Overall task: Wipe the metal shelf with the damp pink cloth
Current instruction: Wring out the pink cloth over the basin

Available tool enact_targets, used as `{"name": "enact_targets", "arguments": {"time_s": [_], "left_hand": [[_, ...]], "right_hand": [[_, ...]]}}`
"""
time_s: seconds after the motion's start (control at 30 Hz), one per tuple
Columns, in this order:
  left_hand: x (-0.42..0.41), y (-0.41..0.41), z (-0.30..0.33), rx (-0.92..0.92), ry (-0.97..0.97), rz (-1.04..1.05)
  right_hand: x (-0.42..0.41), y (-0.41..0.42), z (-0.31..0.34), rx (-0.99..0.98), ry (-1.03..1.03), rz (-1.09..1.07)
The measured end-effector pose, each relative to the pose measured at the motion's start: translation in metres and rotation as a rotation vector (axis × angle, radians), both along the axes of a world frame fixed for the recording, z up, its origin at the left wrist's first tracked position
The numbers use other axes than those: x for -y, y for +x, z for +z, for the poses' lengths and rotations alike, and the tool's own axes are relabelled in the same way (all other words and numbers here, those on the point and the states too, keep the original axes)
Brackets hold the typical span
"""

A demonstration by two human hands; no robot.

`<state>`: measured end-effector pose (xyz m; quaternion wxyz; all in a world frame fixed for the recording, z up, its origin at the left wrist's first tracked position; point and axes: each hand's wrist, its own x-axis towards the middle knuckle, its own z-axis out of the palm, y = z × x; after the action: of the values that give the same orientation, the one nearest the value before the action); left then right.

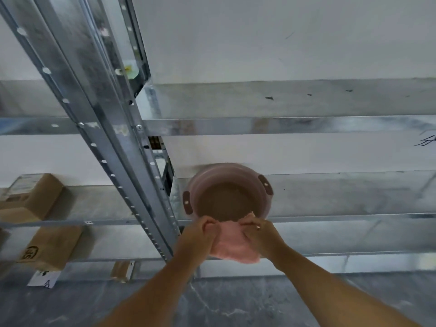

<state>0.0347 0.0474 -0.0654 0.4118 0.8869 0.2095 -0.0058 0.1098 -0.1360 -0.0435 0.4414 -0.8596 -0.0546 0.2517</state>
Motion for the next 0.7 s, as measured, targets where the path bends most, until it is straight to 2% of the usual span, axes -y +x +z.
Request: {"name": "enact_targets", "arguments": {"time_s": [0.17,0.27,0.33,0.57,0.7], "left_hand": [[0.003,-0.004,-0.003,-0.067,0.037,-0.015],[0.011,-0.002,-0.002,-0.034,-0.11,0.034],[0.018,-0.001,0.003,0.02,-0.226,0.122],[0.029,-0.01,0.029,0.113,-0.558,0.247],[0.029,-0.012,0.056,0.195,-0.759,0.203]], "right_hand": [[0.0,-0.004,0.008,0.041,-0.012,0.053],[0.0,-0.007,0.022,0.072,0.036,0.143],[-0.004,-0.007,0.036,-0.025,0.13,0.148],[0.002,0.0,0.081,0.172,0.088,0.381],[0.018,0.006,0.111,0.077,0.184,0.462]]}}
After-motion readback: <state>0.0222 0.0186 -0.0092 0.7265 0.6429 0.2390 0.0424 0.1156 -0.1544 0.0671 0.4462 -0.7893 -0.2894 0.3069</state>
